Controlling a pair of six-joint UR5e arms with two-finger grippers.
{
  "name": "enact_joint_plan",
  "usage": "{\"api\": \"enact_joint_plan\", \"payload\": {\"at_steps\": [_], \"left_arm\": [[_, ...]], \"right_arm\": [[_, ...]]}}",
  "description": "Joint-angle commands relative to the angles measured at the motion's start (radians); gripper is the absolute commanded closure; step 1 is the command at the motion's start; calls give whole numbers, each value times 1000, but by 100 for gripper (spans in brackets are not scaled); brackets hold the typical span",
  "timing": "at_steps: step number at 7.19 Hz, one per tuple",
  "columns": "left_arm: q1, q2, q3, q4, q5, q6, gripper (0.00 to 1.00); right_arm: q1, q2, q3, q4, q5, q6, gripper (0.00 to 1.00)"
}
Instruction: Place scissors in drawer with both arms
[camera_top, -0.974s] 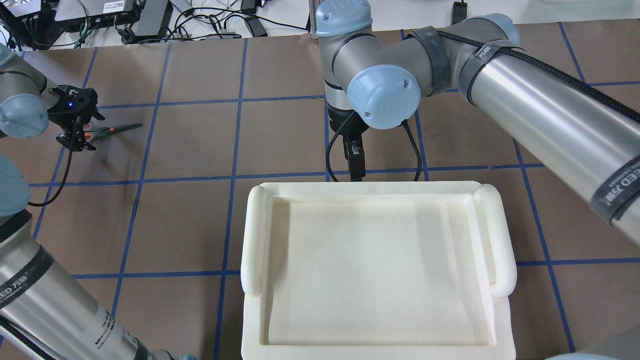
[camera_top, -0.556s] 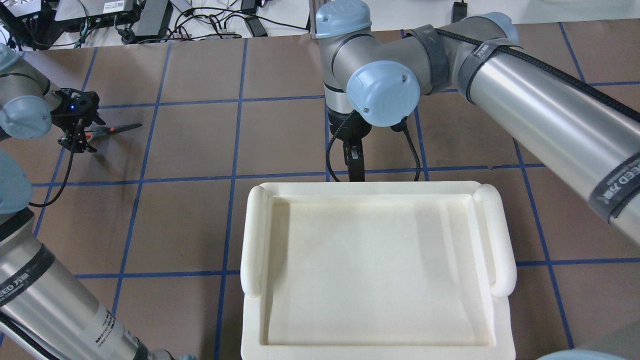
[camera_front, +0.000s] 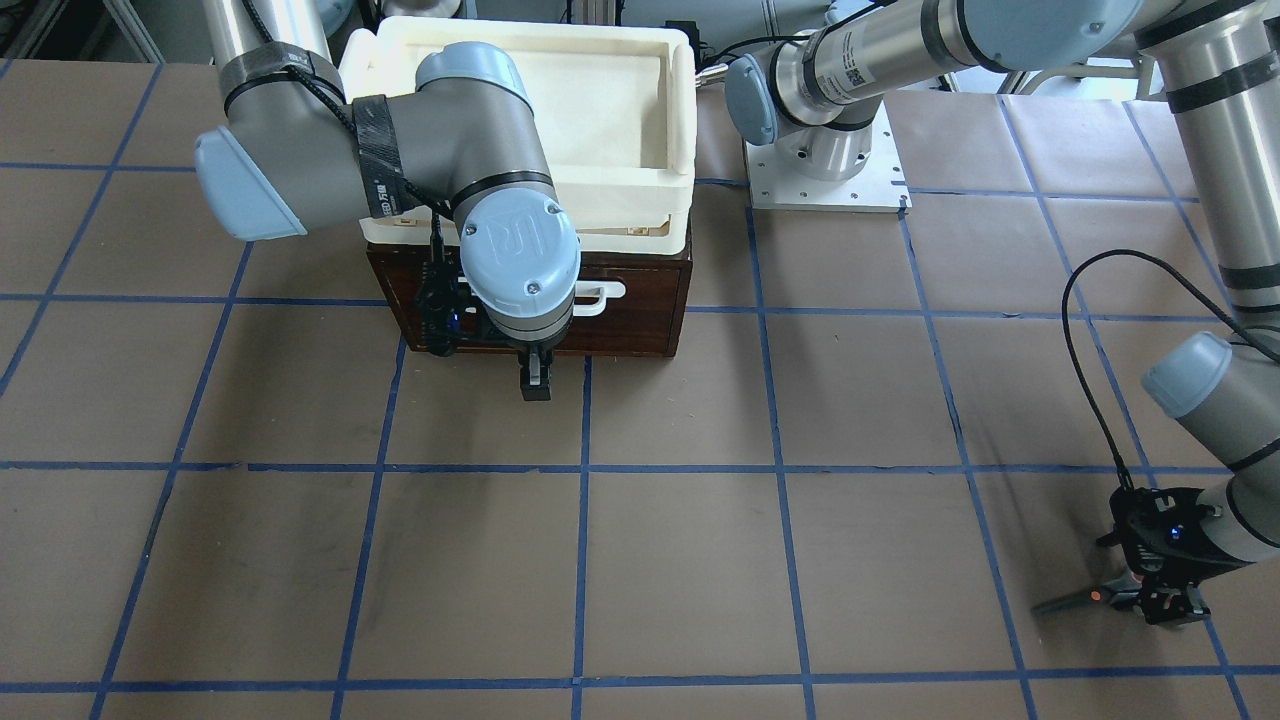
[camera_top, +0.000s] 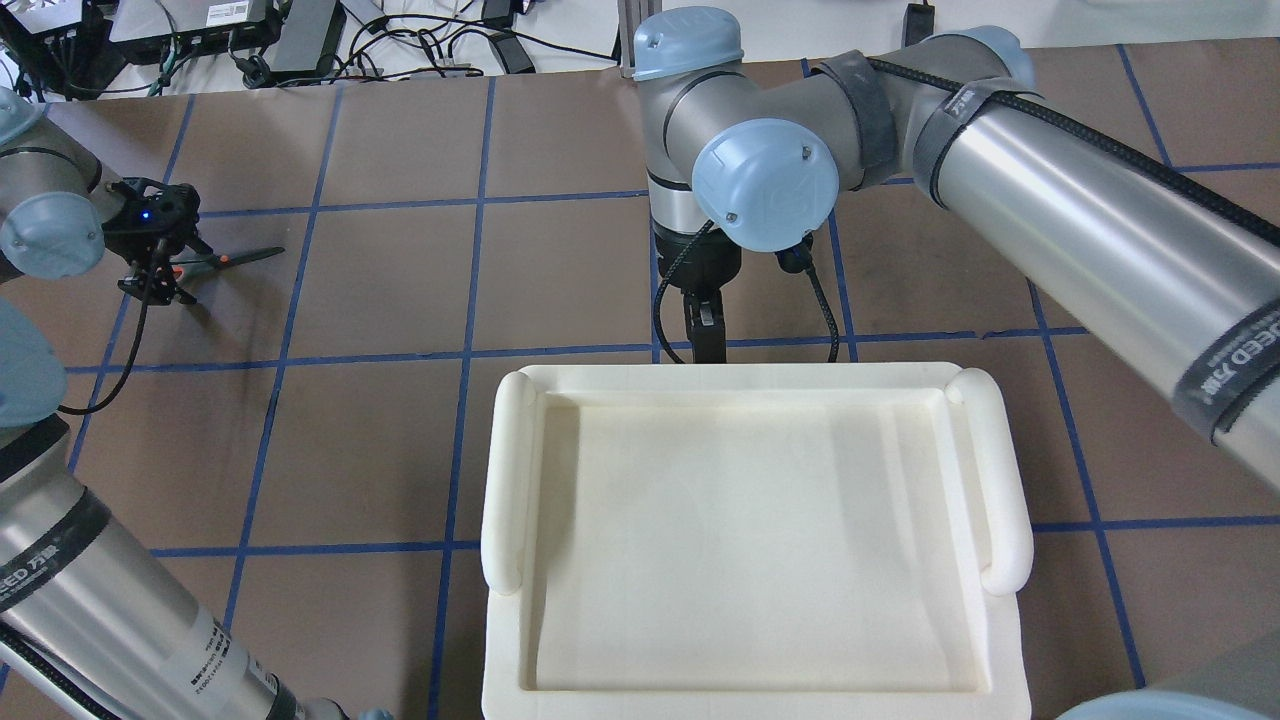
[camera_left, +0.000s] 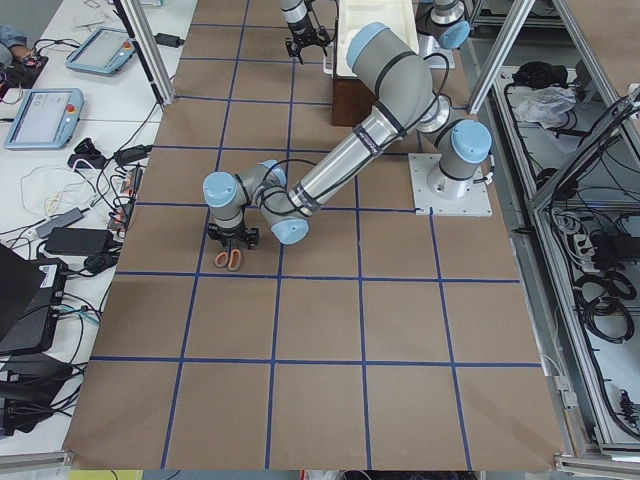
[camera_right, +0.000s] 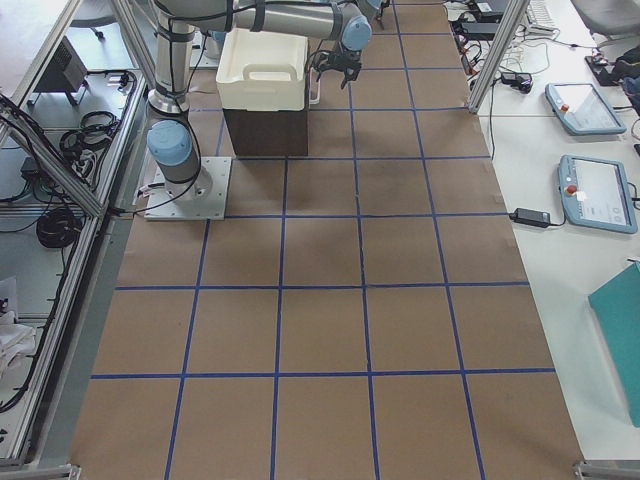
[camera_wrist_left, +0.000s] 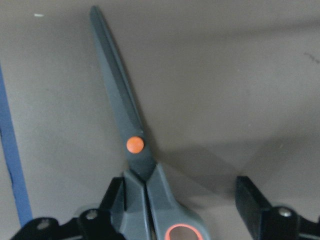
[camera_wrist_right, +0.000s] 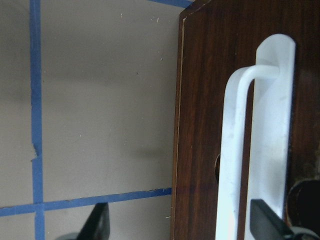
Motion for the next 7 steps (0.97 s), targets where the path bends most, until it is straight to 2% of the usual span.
{"api": "enact_joint_plan", "payload": {"at_steps": [1, 6, 7], "left_arm": [[0, -5, 0, 9, -1, -3, 22], [0, -6, 5, 9, -8, -6, 59], [0, -6, 5, 9, -9, -6, 64]], "right_arm": [[0, 15, 4, 2, 1, -2, 0], [0, 35, 8, 1, 3, -19, 0], [0, 45, 8, 1, 3, -28, 0]]}}
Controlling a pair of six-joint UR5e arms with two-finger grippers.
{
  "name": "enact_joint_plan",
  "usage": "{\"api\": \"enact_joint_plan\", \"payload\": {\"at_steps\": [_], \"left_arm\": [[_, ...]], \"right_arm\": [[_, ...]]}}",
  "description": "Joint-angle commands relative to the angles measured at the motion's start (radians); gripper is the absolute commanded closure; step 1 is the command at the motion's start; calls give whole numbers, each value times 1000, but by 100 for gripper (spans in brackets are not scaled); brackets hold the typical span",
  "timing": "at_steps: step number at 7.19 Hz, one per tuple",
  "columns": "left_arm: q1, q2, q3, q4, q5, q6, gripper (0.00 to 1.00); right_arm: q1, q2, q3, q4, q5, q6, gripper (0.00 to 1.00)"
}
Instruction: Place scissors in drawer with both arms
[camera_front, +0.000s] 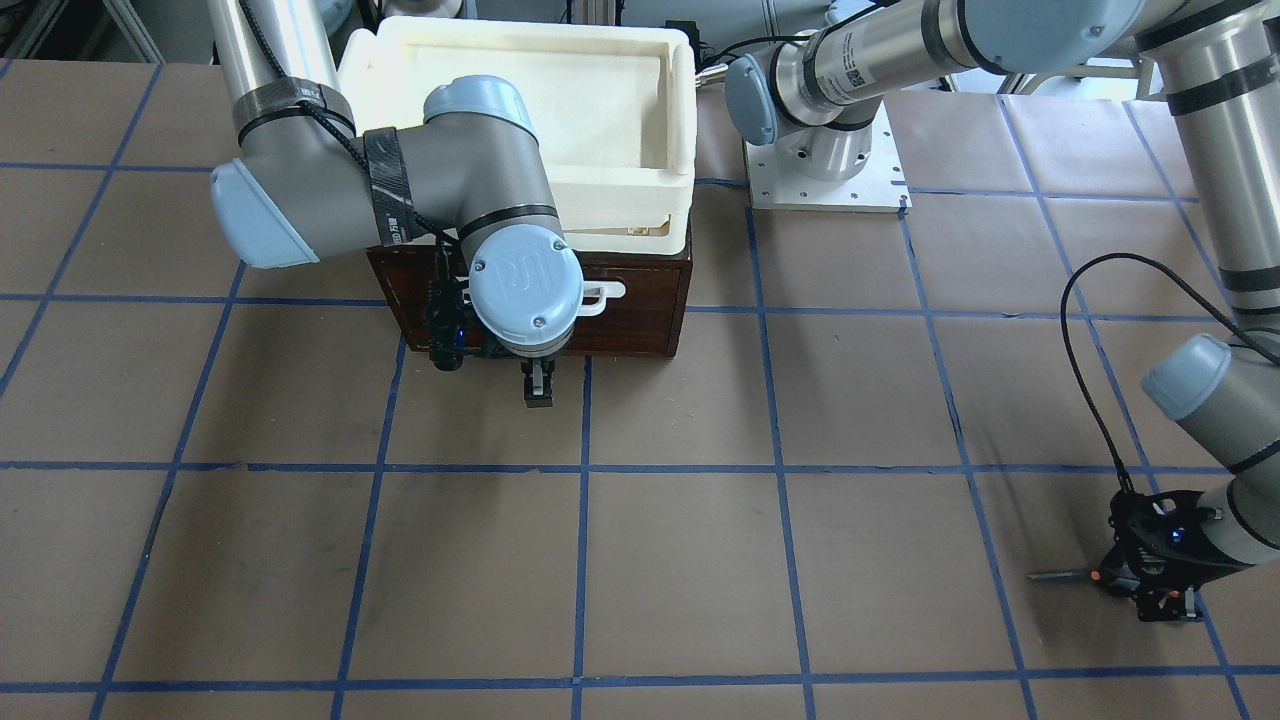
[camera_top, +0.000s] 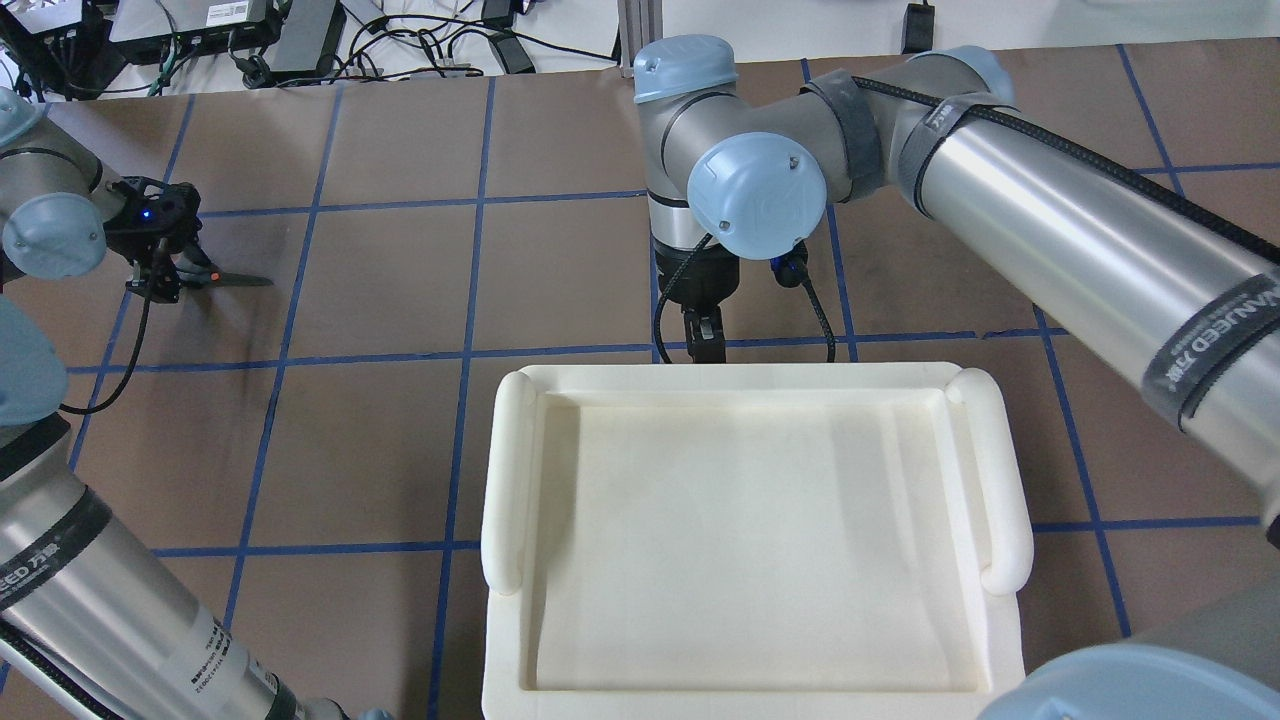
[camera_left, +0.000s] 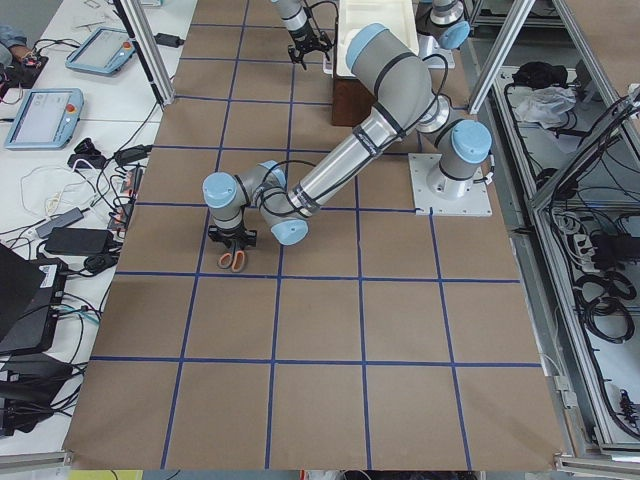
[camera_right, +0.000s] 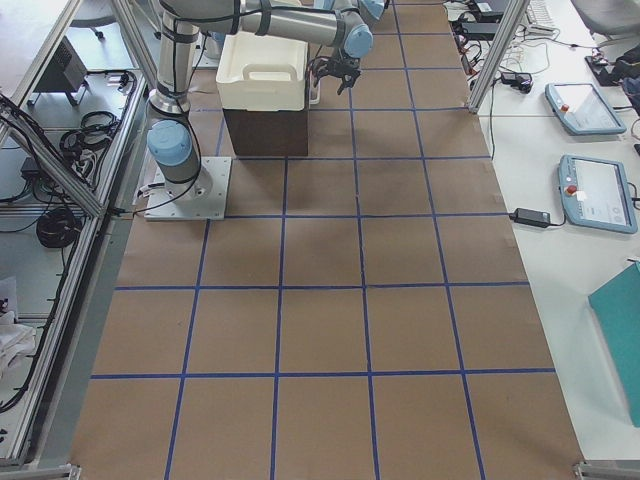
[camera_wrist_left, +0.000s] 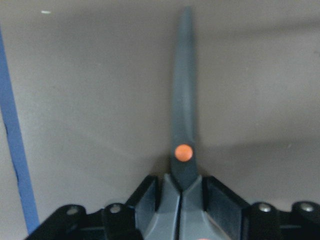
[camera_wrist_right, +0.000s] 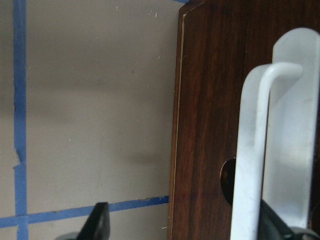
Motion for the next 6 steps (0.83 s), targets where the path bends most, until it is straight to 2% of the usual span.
{"api": "enact_joint_plan", "payload": {"at_steps": [1, 6], "left_arm": [[0, 0, 0, 0, -3, -1, 64], [-14, 24, 0, -12, 2, -5, 70]], "right_arm": [[0, 11, 1, -2, 2, -10, 0], [0, 16, 2, -33, -2, -86, 0]]}}
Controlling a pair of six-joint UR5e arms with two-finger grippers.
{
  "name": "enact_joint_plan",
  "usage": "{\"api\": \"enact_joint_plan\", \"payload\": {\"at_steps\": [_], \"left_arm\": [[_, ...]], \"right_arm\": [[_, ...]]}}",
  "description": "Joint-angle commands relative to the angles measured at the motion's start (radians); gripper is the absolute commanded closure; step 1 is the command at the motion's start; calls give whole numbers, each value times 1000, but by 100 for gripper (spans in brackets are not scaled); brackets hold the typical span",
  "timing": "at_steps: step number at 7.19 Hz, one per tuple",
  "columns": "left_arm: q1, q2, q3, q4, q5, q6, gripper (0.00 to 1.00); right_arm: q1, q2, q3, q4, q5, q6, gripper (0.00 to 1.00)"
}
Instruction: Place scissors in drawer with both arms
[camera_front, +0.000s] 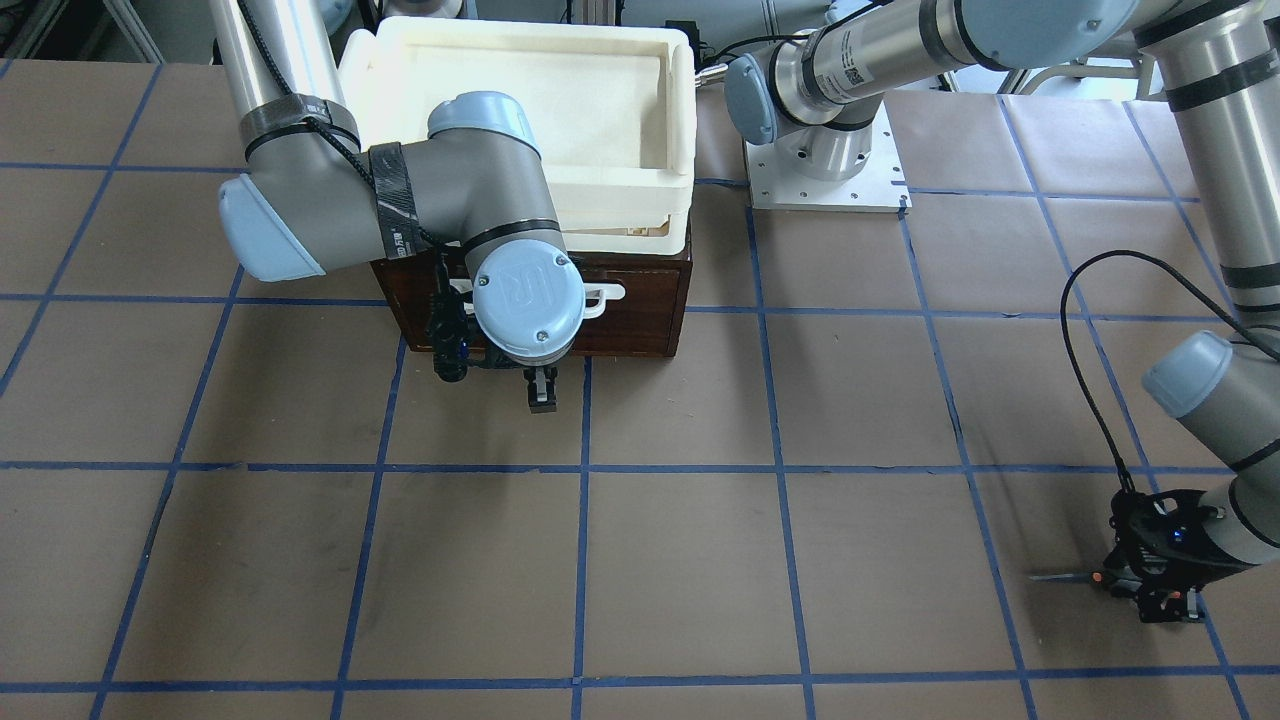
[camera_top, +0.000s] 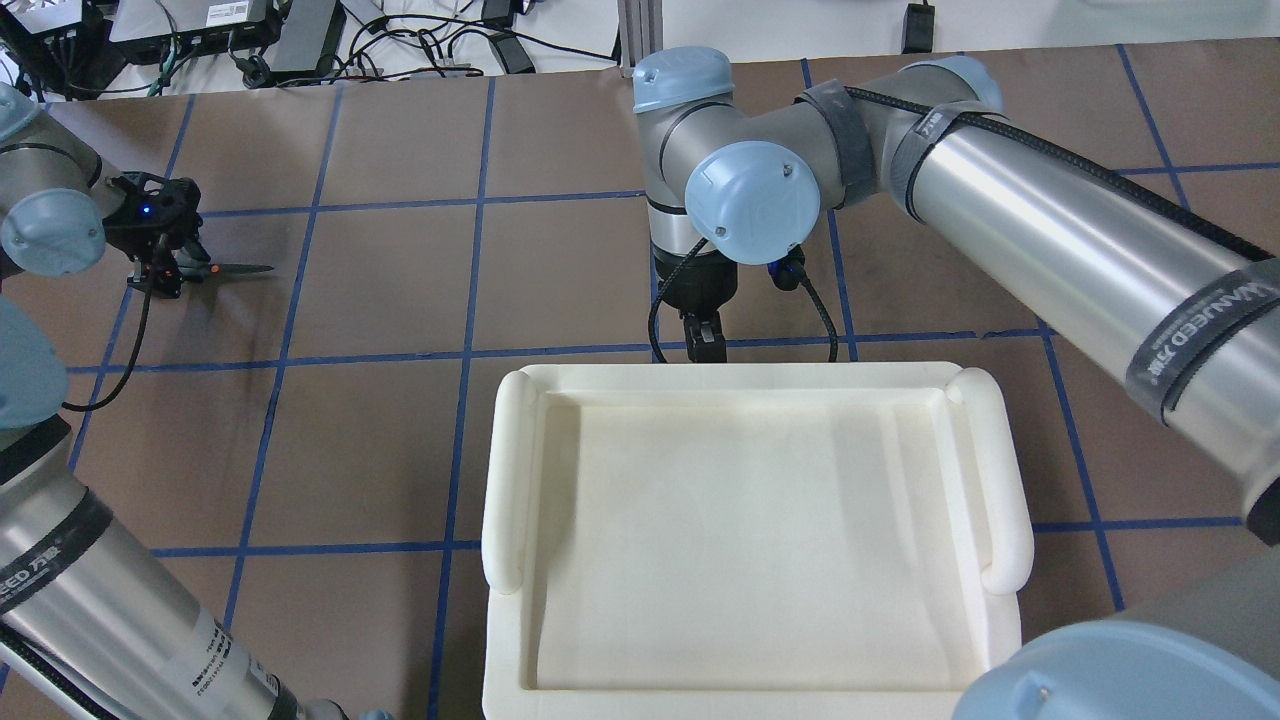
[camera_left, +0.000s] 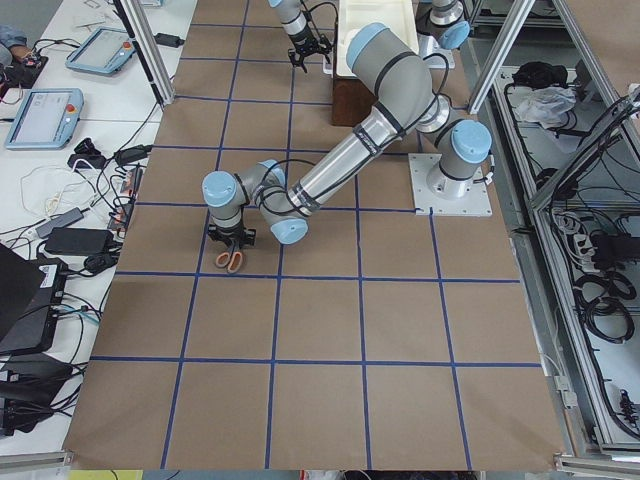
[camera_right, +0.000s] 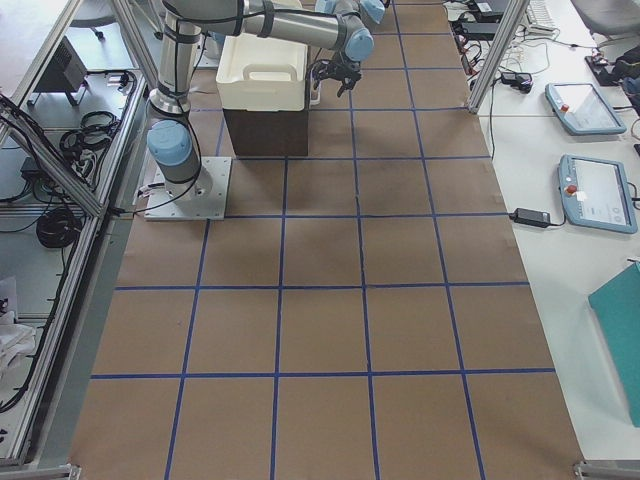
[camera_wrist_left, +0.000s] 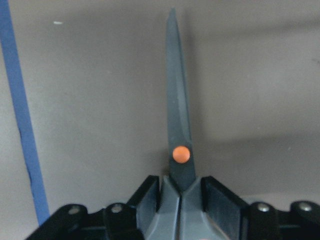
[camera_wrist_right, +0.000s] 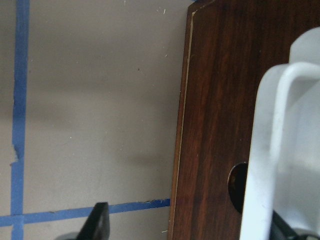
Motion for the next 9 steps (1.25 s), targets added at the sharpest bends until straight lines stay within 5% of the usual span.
{"api": "enact_joint_plan", "payload": {"at_steps": [1, 9], "left_arm": [[-14, 27, -5, -14, 4, -5, 73], [-111, 214, -12, -239, 17, -14, 94]], "right_arm": [[0, 1, -1, -42, -4, -45, 0], [-9, 30, -68, -130, -18, -153, 0]]}}
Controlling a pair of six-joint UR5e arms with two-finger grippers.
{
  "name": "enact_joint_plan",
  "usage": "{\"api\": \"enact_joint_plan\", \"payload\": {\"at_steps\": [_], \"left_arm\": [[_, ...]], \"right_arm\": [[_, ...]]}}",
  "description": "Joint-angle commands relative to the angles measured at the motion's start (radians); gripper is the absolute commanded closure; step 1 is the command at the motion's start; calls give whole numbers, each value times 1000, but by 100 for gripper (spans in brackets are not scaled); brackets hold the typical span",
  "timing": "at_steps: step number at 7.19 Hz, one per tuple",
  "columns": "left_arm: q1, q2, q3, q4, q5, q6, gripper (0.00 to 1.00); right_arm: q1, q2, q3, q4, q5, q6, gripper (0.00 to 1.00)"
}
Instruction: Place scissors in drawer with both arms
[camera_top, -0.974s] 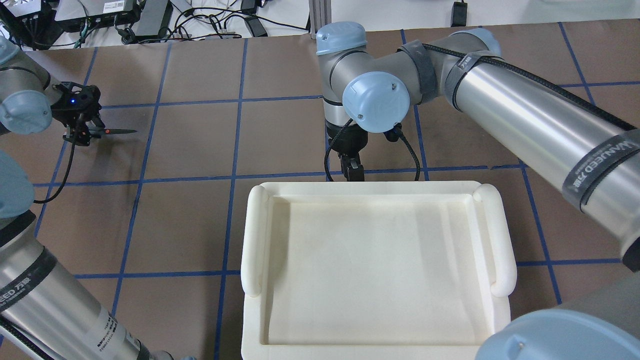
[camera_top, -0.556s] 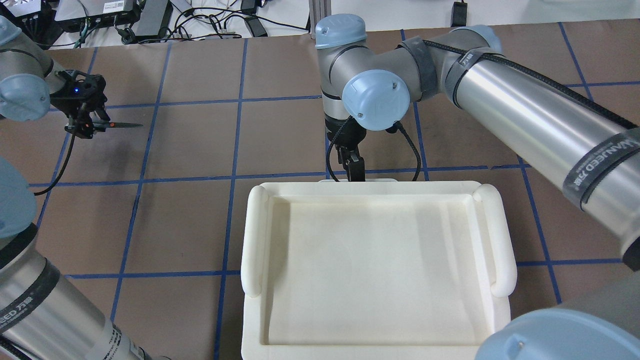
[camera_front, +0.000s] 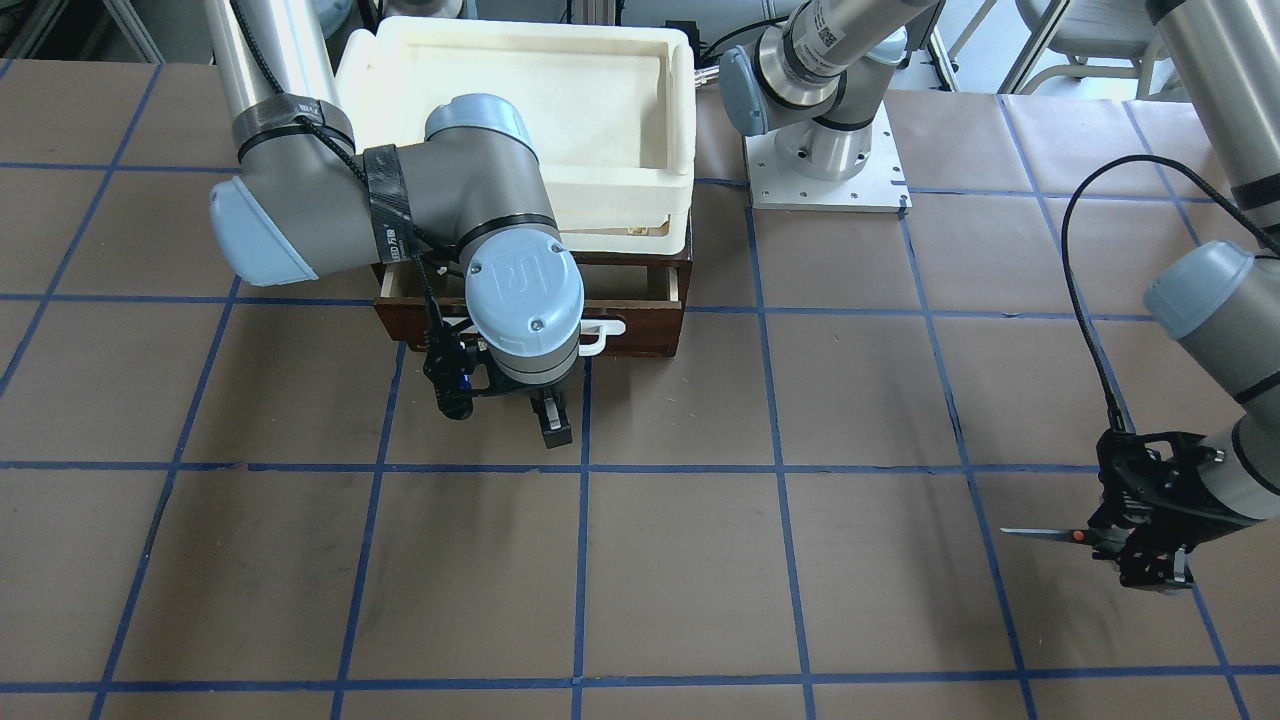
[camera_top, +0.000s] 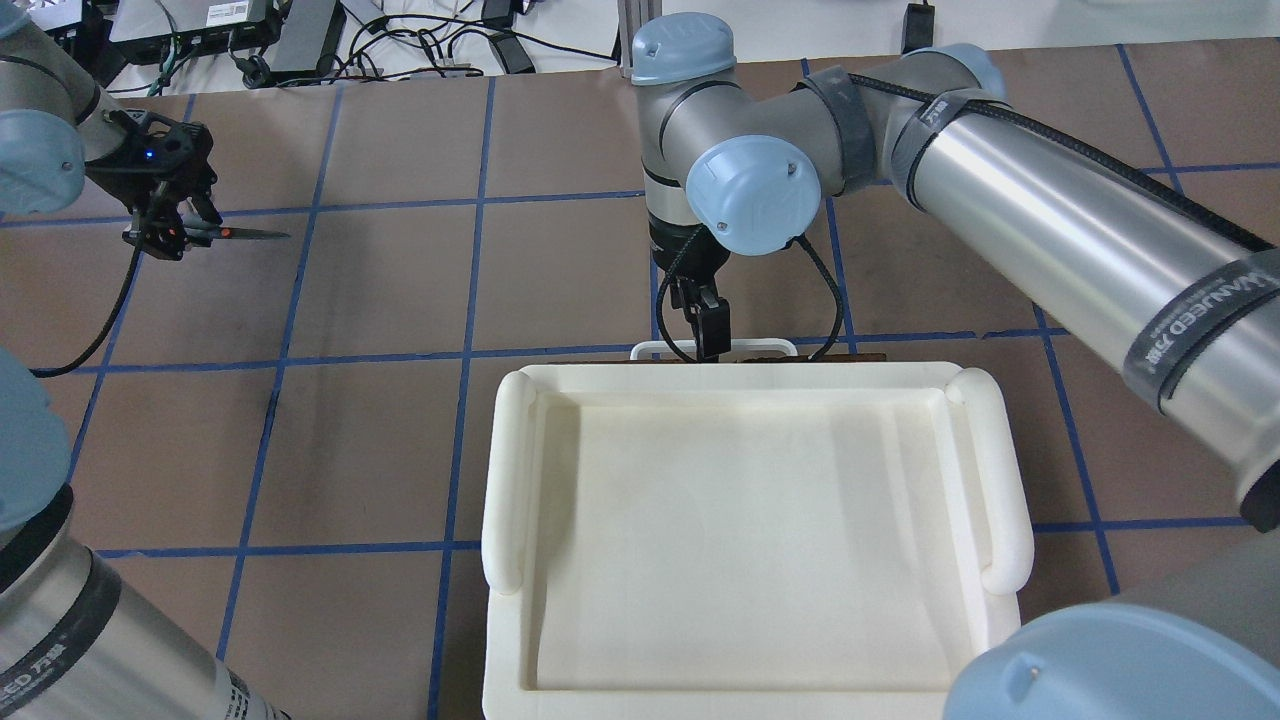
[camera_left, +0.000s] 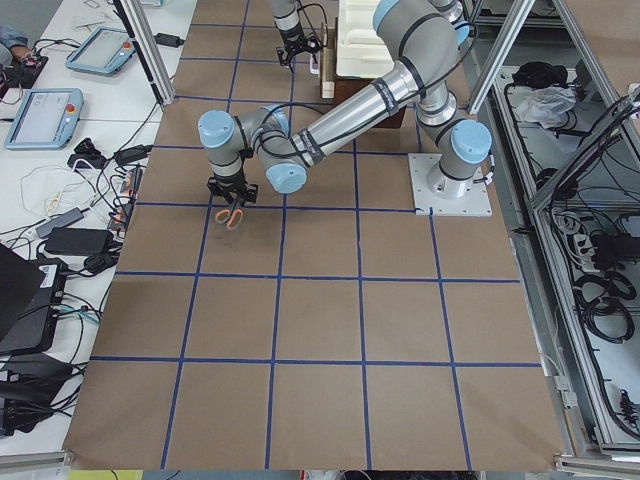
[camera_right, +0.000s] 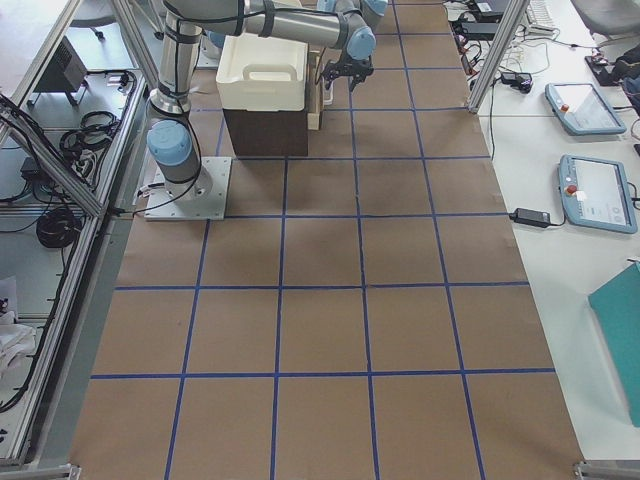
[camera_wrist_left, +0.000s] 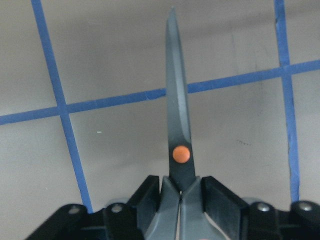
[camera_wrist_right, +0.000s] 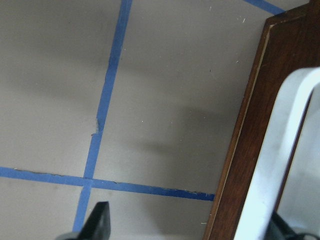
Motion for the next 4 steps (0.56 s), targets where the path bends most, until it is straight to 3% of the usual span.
{"api": "enact_joint_plan", "payload": {"at_steps": [1, 4], "left_arm": [[-20, 51, 0, -80, 1, -6, 94], [-110, 172, -14, -191, 54, -80, 96]], "right_arm": [[-2, 27, -42, -3, -1, -6, 0], [-11, 46, -76, -5, 1, -25, 0]]}}
